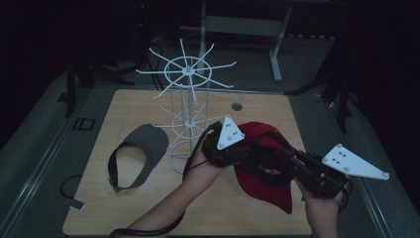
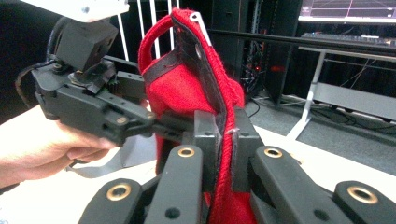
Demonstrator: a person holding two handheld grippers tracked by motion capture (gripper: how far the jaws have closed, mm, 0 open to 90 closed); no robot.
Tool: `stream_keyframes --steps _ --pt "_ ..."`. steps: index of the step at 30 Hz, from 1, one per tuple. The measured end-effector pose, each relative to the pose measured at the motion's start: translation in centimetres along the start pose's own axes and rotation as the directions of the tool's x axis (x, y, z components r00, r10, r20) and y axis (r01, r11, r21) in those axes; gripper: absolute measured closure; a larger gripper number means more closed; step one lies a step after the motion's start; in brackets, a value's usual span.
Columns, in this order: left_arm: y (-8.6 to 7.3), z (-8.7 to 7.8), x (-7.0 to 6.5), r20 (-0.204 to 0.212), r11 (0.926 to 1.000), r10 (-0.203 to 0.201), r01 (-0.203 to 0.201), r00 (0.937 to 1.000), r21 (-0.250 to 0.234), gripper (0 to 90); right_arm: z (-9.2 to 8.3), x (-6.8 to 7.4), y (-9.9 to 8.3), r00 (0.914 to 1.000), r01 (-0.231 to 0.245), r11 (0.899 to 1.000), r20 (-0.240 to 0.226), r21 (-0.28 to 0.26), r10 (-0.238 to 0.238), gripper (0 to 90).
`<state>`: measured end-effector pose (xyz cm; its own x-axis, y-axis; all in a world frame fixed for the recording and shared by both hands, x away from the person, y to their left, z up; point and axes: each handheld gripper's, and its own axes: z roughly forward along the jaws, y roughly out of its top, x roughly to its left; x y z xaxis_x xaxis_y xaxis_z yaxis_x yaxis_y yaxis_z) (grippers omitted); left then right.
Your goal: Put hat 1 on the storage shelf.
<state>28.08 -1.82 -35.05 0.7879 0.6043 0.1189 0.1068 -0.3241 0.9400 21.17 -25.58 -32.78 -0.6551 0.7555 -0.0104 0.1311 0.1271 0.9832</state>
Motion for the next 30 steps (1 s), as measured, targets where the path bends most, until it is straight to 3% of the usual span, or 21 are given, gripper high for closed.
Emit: stream_keyframes --steps 5,19,24,30 --pt "0.0 0.8 -0.3 -0.024 0.9999 -0.002 0.002 0.9997 0.011 86.2 0.1 -0.1 -0.5 0.9999 -0.003 1.000 0.011 0.013 0.002 84.9" --pt "1.1 0.5 -0.8 -0.070 0.9998 0.016 -0.016 0.9975 -0.009 88.3 -0.5 -0.5 -3.3 0.9991 -0.029 0.999 0.031 0.030 0.028 82.6" --pt "1.7 0.5 -1.2 -0.064 0.9994 0.017 -0.018 0.9978 -0.029 88.3 -0.8 -0.7 -4.0 0.9986 -0.046 0.999 0.029 0.026 0.046 76.9" --pt "2.3 0.4 -1.3 -0.045 0.9986 0.015 -0.018 0.9989 -0.050 88.4 -1.3 -0.5 -4.5 0.9992 -0.040 0.997 0.011 0.059 0.040 62.1"
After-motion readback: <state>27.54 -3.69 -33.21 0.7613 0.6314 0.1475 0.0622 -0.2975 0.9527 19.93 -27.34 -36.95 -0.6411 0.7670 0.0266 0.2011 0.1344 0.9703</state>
